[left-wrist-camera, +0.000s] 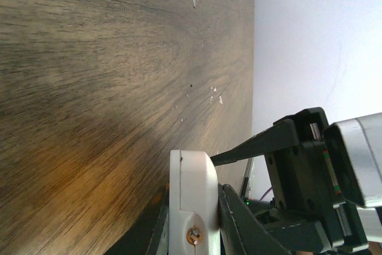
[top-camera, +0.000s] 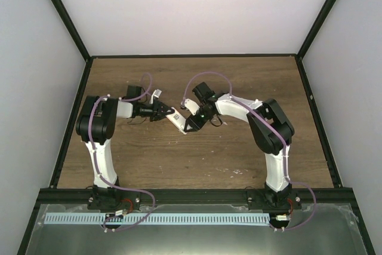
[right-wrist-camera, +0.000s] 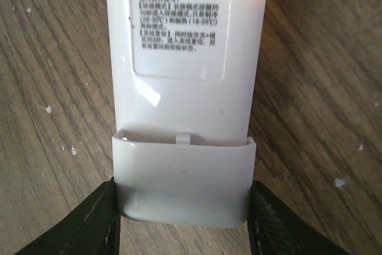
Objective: Load the batteries into the remote control
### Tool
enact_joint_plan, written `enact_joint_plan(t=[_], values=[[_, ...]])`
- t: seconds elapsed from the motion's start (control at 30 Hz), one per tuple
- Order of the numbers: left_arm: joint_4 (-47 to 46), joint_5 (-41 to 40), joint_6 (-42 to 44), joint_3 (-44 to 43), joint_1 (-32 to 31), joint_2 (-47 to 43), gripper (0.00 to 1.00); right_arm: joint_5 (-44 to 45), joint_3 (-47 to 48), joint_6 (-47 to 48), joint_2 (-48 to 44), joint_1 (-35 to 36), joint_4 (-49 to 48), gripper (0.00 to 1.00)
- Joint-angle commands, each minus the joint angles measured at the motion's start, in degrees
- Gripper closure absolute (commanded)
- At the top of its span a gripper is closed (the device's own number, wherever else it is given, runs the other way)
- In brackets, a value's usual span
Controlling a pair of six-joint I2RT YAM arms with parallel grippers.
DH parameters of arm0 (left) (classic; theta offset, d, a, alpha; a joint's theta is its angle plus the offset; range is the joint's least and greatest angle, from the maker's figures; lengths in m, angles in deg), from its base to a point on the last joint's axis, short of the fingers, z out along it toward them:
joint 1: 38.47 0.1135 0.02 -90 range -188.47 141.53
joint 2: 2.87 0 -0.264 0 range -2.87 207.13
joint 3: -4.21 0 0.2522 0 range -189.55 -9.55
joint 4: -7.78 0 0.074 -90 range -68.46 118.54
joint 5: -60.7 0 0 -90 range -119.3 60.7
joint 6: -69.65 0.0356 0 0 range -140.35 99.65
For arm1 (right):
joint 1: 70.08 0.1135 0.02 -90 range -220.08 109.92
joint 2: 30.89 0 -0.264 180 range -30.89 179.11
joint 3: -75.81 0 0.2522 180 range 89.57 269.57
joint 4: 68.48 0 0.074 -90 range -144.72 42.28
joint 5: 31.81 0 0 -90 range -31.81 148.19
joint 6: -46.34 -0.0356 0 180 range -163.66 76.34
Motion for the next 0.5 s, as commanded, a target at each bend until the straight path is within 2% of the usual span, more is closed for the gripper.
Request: enact_joint_plan(t=[0.0,0.47], values=[[1.5,-1.7,2.3,-0.6,0.2,0.3,1.0,-0.7,1.9,0.3,1.4,0.8,1.9,0.58],[1.9,-2.3,2.4,-0.8,0.3,0.2,1.0,-0.3,0.6,-0.6,1.6,2.4,3.0,0.57]])
